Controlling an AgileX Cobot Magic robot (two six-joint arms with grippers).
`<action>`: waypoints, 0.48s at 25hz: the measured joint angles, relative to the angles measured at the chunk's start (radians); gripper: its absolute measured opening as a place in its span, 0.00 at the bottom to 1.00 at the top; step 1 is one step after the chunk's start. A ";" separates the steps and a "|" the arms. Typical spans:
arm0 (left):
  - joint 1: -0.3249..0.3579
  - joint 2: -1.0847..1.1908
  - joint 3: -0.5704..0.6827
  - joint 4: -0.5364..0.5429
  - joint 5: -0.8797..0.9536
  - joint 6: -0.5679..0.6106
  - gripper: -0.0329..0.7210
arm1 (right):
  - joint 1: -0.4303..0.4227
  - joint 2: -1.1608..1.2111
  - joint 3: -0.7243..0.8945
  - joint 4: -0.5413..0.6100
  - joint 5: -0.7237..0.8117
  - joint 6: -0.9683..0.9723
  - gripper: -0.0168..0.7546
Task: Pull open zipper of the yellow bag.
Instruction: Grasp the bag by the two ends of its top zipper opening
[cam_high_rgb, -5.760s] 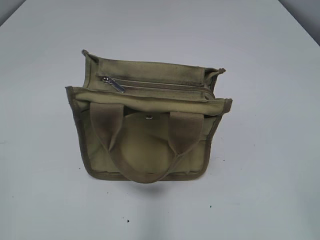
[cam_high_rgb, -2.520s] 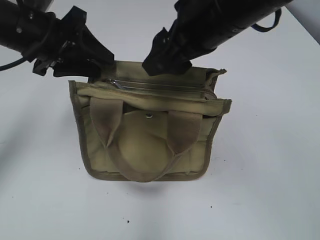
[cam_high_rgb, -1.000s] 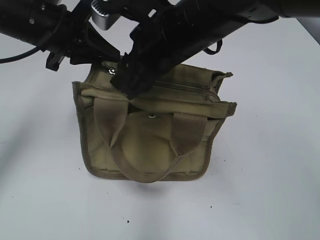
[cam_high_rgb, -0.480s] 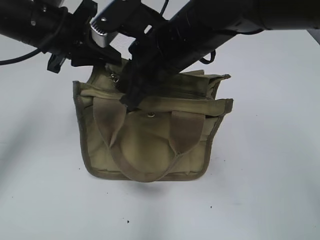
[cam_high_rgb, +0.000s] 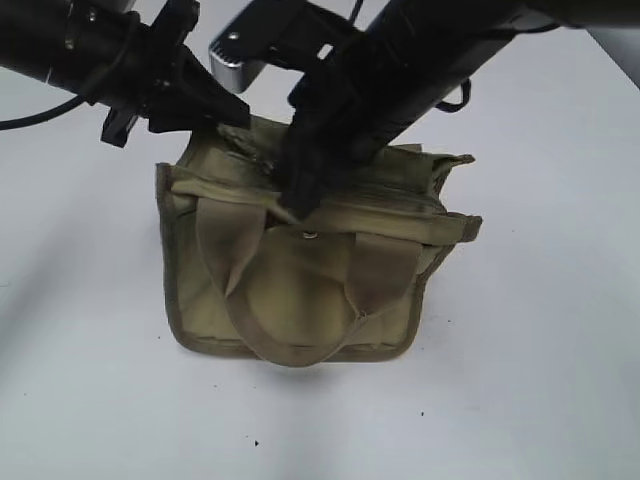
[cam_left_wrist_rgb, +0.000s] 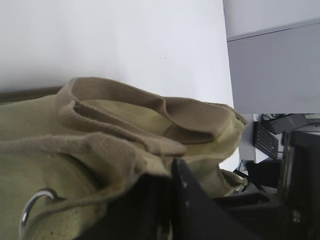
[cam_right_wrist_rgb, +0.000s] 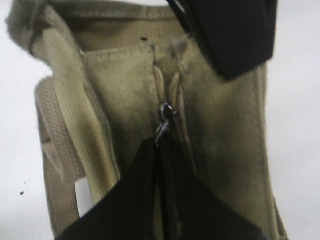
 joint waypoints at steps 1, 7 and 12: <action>0.000 0.000 0.000 -0.005 0.000 0.000 0.08 | -0.009 -0.014 0.000 -0.028 0.025 0.031 0.02; -0.001 0.000 -0.001 -0.019 -0.009 0.000 0.08 | -0.136 -0.101 0.002 -0.111 0.234 0.150 0.02; -0.001 0.000 -0.001 -0.019 -0.009 0.000 0.08 | -0.275 -0.147 0.002 -0.118 0.469 0.225 0.02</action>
